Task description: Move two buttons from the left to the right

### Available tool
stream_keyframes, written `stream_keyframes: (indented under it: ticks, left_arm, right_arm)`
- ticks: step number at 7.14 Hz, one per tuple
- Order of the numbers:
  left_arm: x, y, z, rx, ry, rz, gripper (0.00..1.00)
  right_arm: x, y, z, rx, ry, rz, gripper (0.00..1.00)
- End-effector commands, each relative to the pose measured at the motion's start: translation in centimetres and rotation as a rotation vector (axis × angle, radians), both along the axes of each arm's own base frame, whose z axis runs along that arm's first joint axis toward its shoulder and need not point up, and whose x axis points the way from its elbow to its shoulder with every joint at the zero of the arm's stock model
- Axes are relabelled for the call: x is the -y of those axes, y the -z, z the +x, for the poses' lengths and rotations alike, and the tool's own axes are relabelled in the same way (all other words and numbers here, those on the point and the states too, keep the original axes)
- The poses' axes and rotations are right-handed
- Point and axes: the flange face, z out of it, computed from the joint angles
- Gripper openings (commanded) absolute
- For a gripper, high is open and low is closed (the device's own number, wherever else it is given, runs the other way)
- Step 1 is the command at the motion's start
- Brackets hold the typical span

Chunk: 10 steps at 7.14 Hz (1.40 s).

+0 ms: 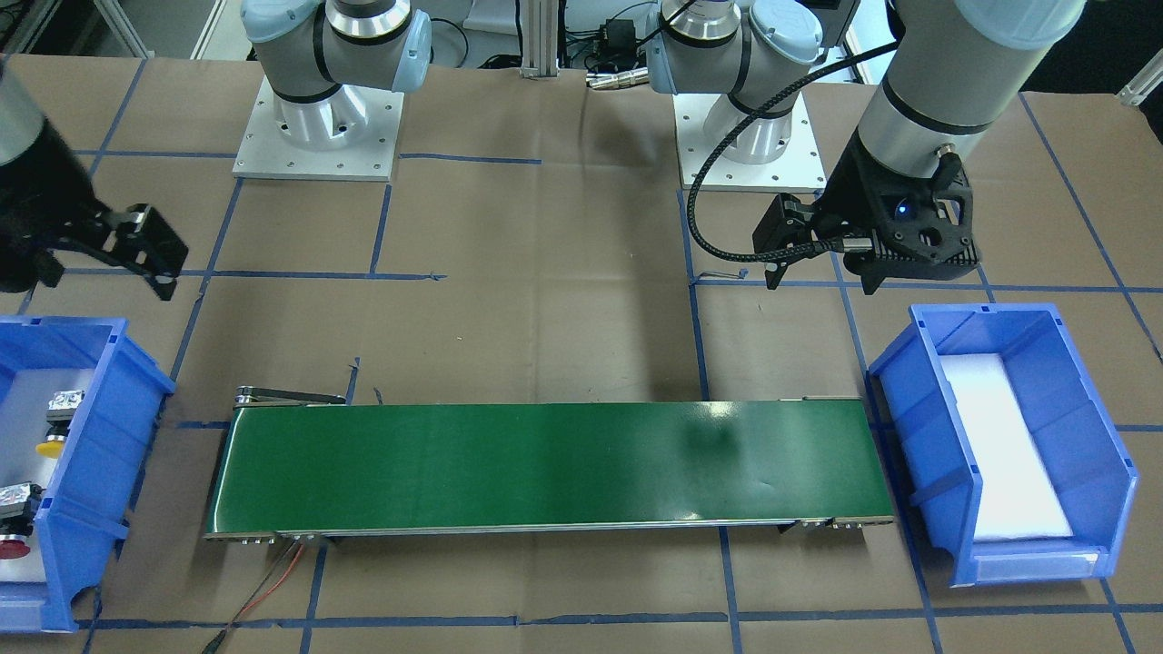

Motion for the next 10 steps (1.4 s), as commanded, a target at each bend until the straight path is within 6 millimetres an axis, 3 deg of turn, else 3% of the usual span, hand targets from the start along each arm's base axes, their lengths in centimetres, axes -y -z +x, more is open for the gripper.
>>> stream_keyframes:
  ticks: [1,2,4,5,10]
  left_arm:
    - [0.0,-0.1,0.0,0.002,0.0,-0.001,1.0]
    - [0.0,-0.1,0.0,0.0,0.0,-0.001,1.0]
    - [0.0,-0.1,0.0,0.0,0.003,-0.001,1.0]
    - [0.0,-0.1,0.0,0.0,0.003,-0.001,1.0]
    - [0.0,-0.1,0.0,0.0,0.003,-0.003,1.0]
  right_arm:
    - [-2.6,1.0,6.3,0.008,0.003,0.026,1.0]
    - [-3.8,2.1,6.7,0.043,-0.001,0.05,0.99]
    - [-6.9,1.5,7.4,0.108,-0.004,0.022,1.0]
    - [-7.4,1.6,7.7,0.137,-0.01,0.021,1.0]
    - [-6.2,0.6,8.1,0.178,-0.018,-0.069,1.0]
